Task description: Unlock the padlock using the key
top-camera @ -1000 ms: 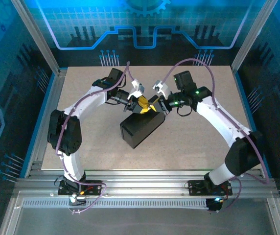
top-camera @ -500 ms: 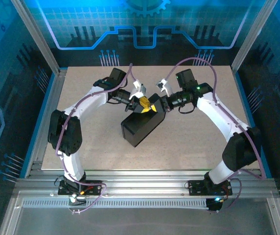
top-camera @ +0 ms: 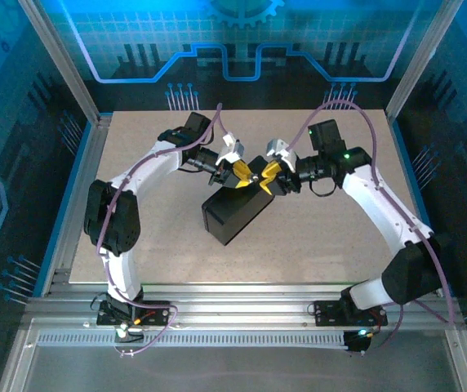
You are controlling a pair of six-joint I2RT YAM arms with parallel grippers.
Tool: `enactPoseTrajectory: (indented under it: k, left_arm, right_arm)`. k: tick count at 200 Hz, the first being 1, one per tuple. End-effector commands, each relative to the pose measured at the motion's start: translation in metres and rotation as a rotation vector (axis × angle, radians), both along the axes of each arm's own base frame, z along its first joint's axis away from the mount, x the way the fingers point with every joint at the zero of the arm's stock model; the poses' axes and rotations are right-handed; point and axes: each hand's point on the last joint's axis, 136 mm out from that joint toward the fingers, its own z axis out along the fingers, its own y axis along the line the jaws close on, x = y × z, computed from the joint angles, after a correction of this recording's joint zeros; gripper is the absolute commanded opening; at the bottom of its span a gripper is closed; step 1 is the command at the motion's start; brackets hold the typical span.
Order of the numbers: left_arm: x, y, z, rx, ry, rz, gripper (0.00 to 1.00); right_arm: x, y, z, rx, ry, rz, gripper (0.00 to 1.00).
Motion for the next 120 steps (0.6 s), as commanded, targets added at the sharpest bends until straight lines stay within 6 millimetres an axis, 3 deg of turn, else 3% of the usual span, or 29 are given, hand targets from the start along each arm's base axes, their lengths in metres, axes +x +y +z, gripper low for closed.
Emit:
enactPoseTrajectory:
  k: [1,52,98,120]
  left_arm:
    - [-0.004,-0.002,0.002,-0.033,0.023,-0.036,0.07]
    - [-0.005,-0.002,0.004,-0.035,0.018,-0.039,0.07]
    - [-0.006,-0.001,0.006,-0.034,0.014,-0.039,0.07]
    - [-0.007,-0.002,0.007,-0.036,0.013,-0.042,0.07]
  right_arm:
    - [0.018,0.007,0.004,-0.015,-0.306,0.064,0.39]
    - [0.039,0.02,-0.002,-0.057,-0.408,0.089,0.37]
    - [0.037,0.024,-0.013,-0.077,-0.382,0.148,0.3]
    - [0.037,0.022,-0.017,-0.087,-0.366,0.154,0.21]
